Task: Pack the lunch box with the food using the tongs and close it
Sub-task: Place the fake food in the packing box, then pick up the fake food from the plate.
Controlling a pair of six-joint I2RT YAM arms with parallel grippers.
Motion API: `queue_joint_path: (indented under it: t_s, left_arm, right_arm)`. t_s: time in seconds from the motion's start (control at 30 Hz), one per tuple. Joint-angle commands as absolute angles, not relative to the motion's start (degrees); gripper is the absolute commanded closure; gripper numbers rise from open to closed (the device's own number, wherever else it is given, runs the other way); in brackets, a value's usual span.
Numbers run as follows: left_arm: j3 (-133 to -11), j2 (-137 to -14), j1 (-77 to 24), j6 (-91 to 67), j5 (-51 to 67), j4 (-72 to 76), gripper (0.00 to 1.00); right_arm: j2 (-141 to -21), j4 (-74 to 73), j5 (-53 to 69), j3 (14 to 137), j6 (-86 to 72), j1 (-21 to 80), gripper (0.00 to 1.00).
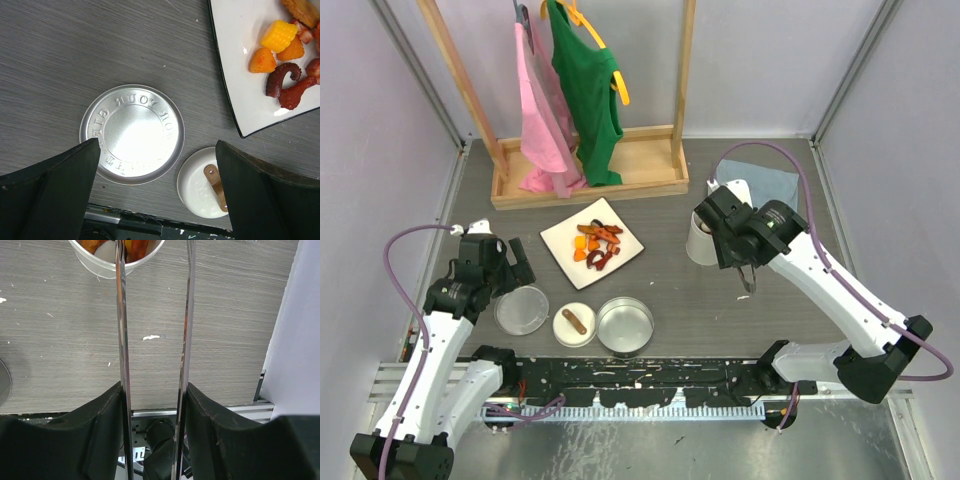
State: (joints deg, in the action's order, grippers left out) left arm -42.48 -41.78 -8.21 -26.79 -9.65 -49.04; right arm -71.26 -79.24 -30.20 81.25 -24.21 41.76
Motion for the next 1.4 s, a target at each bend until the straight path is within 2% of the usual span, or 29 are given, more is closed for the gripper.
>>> queue_joint_path:
  t_s: [0.0, 0.23, 0.7, 1.07, 1.37]
  left_arm:
    - [-43.24, -41.76, -8.0, -27.26, -9.16, -46.41, 0.0]
    - [-42.82, -40.29, -8.0, -27.16, -8.99, -45.74, 0.0]
    - [-42.89, -40.7, -8.01, -26.98, -8.0, -45.62, 0.0]
    - [-42.93, -41.06, -8.0, -26.9, -7.9, -45.75, 0.0]
    - [-42.97, -41.37, -7.99, -26.9, -8.07, -45.7, 0.0]
  right_arm:
    - [-70.03, -76.48, -31.38, 84.9, -25.44, 41.42, 0.47]
    - [-69.5, -69.81, -23.63, 88.79, -27.13, 41.49, 0.48]
    - [-65.34, -52.11, -6.32, 80.63, -32.57, 41.76, 0.49]
    - [-72.96, -49.42, -7.97, 81.39, -32.76, 50.21, 0.49]
    - [-79.03, -50.58, -9.4, 82.2, -31.84, 52.99, 0.49]
